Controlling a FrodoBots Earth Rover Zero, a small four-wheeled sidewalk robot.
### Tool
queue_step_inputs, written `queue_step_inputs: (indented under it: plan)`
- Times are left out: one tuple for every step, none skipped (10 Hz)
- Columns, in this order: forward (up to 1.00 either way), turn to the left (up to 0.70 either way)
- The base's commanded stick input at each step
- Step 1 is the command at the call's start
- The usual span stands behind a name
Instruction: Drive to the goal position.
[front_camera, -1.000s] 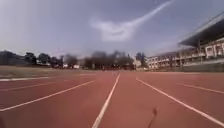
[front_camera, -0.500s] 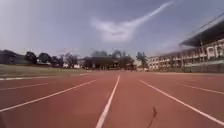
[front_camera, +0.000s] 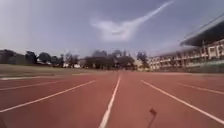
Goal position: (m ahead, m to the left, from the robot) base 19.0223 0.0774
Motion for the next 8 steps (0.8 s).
queue_step_inputs:
  plan:
    - [0.7,0.0]
    - [0.7,0.0]
    - [0.7,0.0]
    - [0.7,0.0]
    - [0.7,0.0]
    - [0.7,0.0]
    - [0.7,0.0]
    - [0.7,0.0]
